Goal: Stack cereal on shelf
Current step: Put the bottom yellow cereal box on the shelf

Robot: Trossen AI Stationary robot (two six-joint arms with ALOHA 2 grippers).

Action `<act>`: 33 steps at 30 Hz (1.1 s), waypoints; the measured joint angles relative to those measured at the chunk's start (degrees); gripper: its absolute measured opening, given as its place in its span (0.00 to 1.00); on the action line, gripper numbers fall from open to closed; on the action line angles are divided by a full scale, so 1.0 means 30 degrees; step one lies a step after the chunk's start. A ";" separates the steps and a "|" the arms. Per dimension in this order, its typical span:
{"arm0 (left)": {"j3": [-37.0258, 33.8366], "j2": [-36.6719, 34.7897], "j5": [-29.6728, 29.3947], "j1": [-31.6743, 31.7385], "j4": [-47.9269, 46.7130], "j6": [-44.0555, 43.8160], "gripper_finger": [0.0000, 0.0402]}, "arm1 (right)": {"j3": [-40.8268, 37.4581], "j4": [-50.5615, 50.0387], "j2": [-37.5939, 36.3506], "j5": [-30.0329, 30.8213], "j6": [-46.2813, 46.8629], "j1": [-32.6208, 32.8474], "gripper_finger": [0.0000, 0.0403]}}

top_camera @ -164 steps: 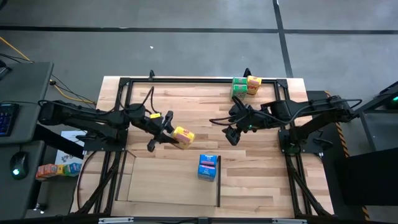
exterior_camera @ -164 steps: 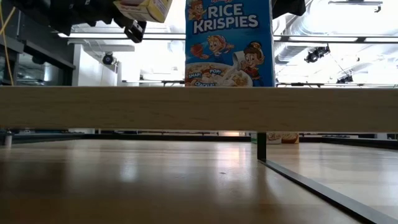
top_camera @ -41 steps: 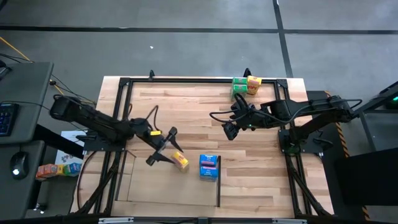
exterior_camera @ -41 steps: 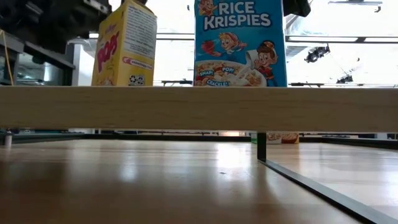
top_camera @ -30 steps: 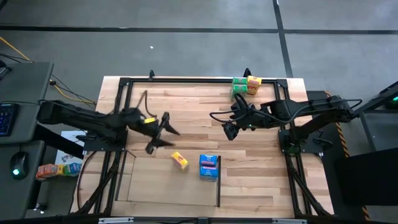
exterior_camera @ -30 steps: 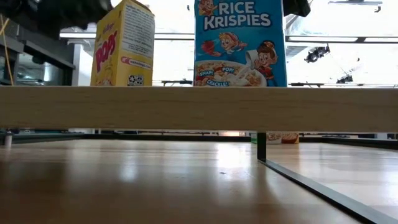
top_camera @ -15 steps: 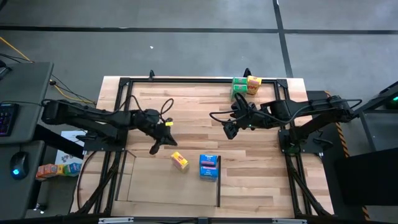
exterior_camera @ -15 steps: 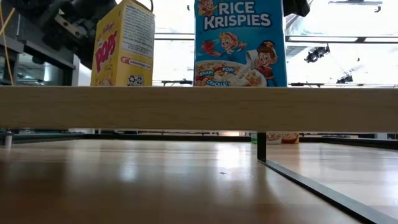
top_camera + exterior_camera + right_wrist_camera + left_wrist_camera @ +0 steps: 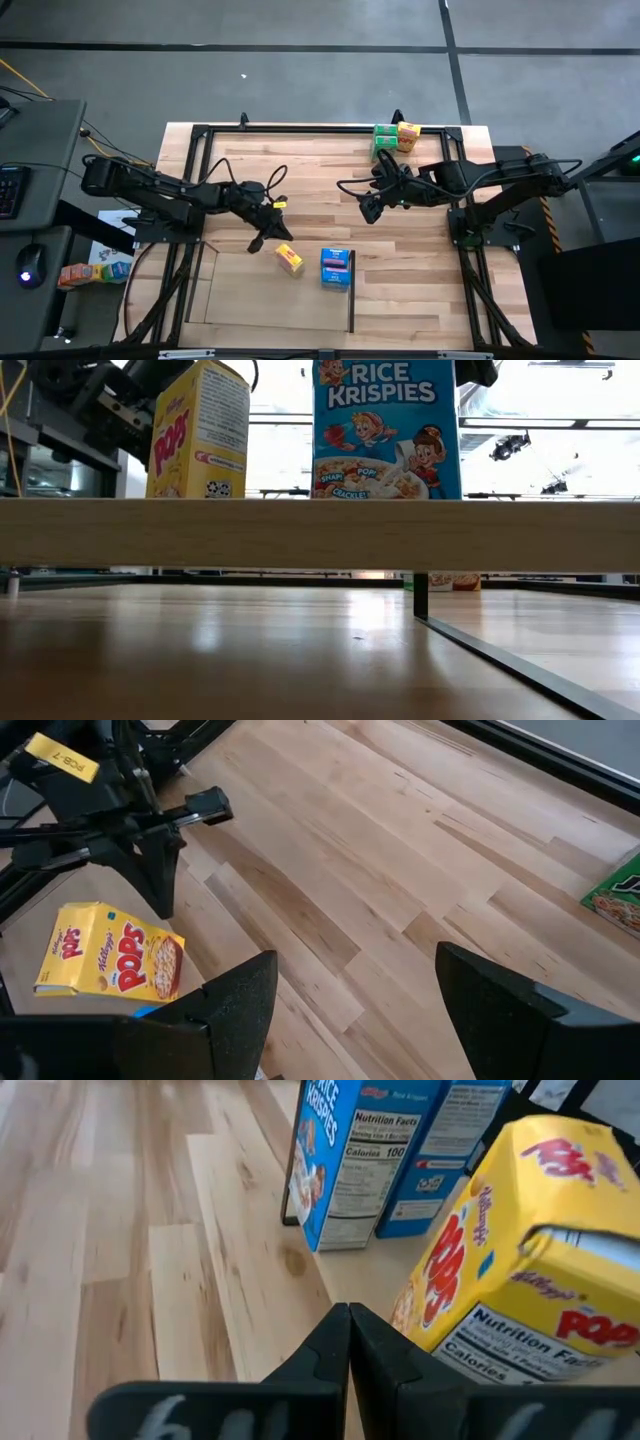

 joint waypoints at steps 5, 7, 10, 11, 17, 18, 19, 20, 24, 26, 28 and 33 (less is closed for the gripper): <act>0.0000 -0.0013 0.1497 -0.0110 0.0001 -0.0089 0.00 | 0.0000 -0.0003 0.0003 0.0000 0.0000 0.0000 0.65; 0.0000 -0.0013 0.2021 -0.0295 0.0000 -0.0454 0.00 | 0.0000 -0.0003 0.0003 0.0000 0.0000 0.0000 0.65; 0.0000 -0.0013 0.2127 -0.0630 -0.0003 -0.0699 0.00 | 0.0000 -0.0003 0.0003 0.0000 -0.0003 0.0000 0.65; 0.0000 -0.0013 0.2125 -0.0745 -0.0017 -0.0717 0.00 | 0.0000 -0.0003 0.0003 0.0000 0.0000 0.0000 0.65; 0.0000 -0.0013 0.2135 -0.1273 -0.0258 -0.1573 0.00 | 0.0000 -0.0003 0.0003 -0.0007 -0.0131 0.0000 0.65; 0.0000 -0.0020 0.2127 -0.1347 -0.0406 -0.1680 0.00 | 0.0000 -0.0003 0.0003 -0.0007 -0.0131 0.0000 0.65; 0.0000 -0.0032 0.2127 -0.1378 -0.0547 -0.1826 0.00 | 0.0000 -0.0003 0.0003 -0.0007 -0.0135 0.0000 0.65; 0.0000 -0.0105 0.2134 -0.1405 -0.0728 -0.2042 0.00 | 0.0000 -0.0003 0.0003 -0.0007 -0.0134 0.0000 0.65; -0.0003 -0.0720 0.2105 -0.1557 -0.2308 -0.2387 0.00 | 0.0000 -0.0003 0.0003 -0.0019 -0.0138 0.0000 0.65; -0.0015 -0.1243 0.2098 -0.1590 -0.2947 -0.2391 0.00 | 0.0000 -0.0003 0.0003 -0.0100 -0.0138 0.0000 0.65; -0.0015 -0.1854 0.2098 -0.1588 -0.3644 -0.2561 0.00 | 0.0000 -0.0003 0.0003 -0.0109 -0.0141 0.0000 0.65; -0.0015 -0.4079 0.1849 -0.1588 -0.6353 -0.2352 0.00 | 0.0000 -0.0003 0.0003 -0.0109 -0.0168 0.0000 0.65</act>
